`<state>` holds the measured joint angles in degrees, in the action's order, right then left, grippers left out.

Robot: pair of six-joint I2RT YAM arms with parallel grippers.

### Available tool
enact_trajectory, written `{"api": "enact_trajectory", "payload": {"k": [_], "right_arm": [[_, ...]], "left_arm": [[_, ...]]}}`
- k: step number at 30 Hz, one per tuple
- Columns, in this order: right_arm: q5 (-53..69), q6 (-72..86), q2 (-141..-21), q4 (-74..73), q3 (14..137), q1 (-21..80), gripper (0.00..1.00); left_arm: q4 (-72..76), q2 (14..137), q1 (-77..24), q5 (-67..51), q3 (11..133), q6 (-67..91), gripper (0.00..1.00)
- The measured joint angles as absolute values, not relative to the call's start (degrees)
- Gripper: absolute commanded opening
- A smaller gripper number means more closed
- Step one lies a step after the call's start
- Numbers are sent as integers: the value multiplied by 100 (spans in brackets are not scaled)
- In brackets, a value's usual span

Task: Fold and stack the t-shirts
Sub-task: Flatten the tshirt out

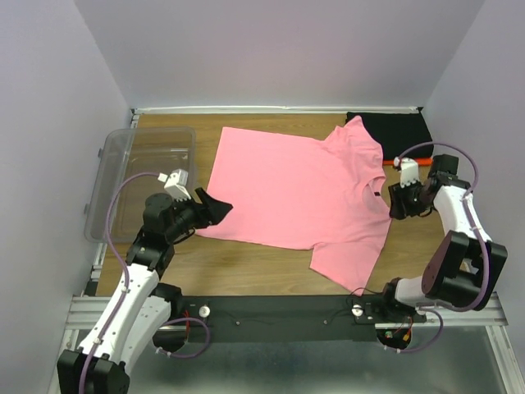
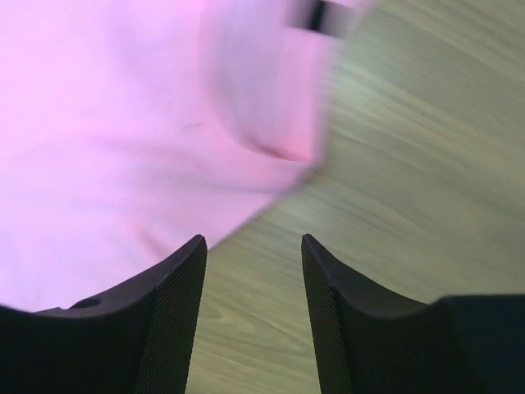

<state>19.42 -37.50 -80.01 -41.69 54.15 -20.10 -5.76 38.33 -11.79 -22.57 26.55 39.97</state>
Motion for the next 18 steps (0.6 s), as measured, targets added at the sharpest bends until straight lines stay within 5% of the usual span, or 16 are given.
{"api": "enact_trajectory", "payload": {"k": [6,12,18], "right_arm": [[3721,-7214,-7876,-6149,5142,-1621,78],[4075,-8344,-7203,-6263,4303,-163,77],[3527,-8676,-6657,-5942,3920,-34,74]], "left_arm": [[-620,4038,-2617,-1647,2493,4473,72],[-902,4617,-3341,-248,2486,5369,71],[-1055,5133,-3632,650,2486,6114,70]]}}
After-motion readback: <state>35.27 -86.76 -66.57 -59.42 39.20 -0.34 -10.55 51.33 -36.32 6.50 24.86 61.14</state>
